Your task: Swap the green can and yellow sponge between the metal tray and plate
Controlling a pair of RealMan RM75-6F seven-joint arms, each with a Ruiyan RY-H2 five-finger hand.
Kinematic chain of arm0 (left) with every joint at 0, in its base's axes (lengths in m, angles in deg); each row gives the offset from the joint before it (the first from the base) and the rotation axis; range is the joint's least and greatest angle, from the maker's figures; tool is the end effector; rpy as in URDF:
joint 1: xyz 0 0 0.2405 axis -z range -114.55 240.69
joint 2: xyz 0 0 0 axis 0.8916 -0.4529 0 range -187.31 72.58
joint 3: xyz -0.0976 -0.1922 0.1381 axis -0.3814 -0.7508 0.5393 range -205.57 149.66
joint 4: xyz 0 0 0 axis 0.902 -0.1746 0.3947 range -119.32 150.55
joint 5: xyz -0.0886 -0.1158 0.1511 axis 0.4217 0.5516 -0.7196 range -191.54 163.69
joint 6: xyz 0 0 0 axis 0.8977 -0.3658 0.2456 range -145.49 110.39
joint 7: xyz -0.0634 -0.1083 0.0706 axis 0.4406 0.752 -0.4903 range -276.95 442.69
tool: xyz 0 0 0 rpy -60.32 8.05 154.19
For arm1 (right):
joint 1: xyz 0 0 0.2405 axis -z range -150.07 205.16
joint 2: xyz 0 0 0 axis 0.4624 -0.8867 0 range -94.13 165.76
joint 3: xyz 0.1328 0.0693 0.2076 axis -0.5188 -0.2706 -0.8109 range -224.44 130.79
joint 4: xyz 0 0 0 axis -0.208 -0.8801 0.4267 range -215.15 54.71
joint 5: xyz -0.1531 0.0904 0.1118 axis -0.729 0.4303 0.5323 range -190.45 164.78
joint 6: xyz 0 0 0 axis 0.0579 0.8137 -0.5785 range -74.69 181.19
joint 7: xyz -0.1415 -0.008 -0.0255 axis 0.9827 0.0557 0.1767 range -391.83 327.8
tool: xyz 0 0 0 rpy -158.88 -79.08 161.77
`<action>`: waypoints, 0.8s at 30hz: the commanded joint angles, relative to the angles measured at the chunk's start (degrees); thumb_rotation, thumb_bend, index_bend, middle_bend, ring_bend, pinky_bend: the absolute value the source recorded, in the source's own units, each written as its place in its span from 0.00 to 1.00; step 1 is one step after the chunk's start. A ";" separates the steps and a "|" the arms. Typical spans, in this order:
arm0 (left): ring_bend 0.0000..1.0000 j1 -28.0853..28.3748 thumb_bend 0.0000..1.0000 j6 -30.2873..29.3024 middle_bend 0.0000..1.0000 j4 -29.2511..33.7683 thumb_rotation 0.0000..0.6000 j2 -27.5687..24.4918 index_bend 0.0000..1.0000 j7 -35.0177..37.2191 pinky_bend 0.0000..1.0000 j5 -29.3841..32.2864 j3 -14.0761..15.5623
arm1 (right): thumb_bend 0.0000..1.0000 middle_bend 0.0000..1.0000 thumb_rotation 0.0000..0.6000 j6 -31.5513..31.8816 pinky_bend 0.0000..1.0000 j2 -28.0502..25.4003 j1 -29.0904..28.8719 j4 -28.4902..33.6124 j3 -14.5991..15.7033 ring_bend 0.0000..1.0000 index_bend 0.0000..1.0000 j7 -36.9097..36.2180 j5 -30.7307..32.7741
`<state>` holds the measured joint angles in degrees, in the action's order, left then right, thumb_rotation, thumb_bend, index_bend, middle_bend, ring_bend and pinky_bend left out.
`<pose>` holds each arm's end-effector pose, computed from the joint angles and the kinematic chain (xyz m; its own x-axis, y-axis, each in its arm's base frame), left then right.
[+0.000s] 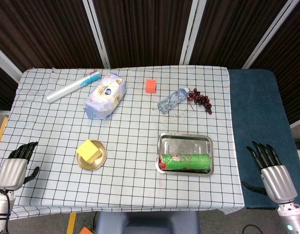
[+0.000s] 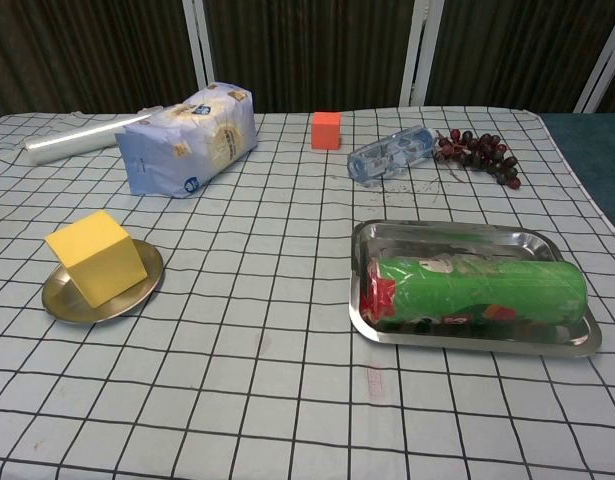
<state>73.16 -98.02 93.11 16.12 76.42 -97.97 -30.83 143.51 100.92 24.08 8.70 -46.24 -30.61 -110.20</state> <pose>-0.3373 0.2148 0.1231 0.5742 0.0278 0.8182 0.8185 -0.0433 -0.5729 -0.2989 -0.1590 0.1506 0.4586 0.0253 0.8883 -0.8717 -0.1814 0.4552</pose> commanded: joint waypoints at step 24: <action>0.13 -1.36 0.35 -2.63 0.17 1.36 1.00 -0.32 0.09 -3.30 0.25 2.05 -1.50 | 0.08 0.00 1.00 -14.77 0.01 0.15 -8.90 0.13 0.55 0.01 0.00 2.90 -1.46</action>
<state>71.80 -100.64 94.47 15.80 73.12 -95.91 -32.31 133.33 101.69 18.36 7.25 -45.57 -27.37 -111.75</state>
